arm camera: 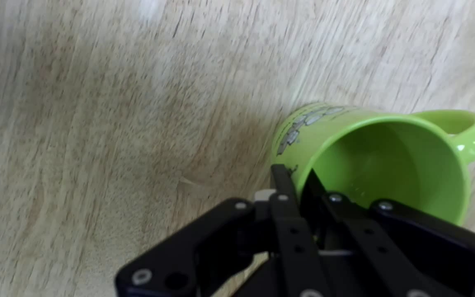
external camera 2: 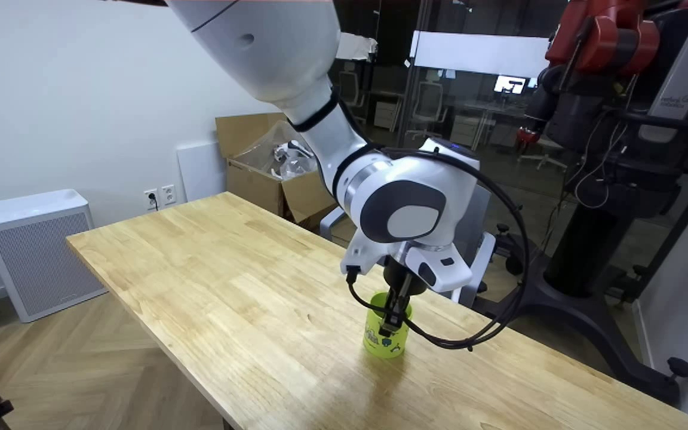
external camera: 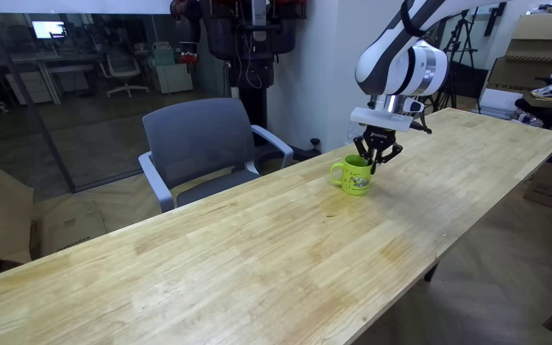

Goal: Slide the cup on the table slightly to the right.

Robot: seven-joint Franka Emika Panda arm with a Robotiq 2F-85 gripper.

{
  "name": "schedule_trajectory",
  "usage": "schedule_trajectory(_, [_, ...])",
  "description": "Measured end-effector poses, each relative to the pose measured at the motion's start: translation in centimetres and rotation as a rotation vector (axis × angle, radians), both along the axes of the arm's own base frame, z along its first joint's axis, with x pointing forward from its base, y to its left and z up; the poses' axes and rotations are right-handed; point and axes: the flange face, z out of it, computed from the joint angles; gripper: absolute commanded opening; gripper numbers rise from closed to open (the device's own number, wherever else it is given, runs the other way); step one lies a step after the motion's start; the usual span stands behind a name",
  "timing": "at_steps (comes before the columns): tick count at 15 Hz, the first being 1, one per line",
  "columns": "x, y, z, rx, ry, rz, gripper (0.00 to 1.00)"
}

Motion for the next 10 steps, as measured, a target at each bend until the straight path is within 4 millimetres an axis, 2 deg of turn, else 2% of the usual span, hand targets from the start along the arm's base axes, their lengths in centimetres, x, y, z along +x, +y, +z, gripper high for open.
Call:
schedule_trajectory(6, [0.01, 0.08, -0.01, 0.004, 0.006, -0.026, 0.03])
schedule_trajectory(10, [0.08, 0.74, -0.08, 0.029, 0.024, 0.02, 0.03])
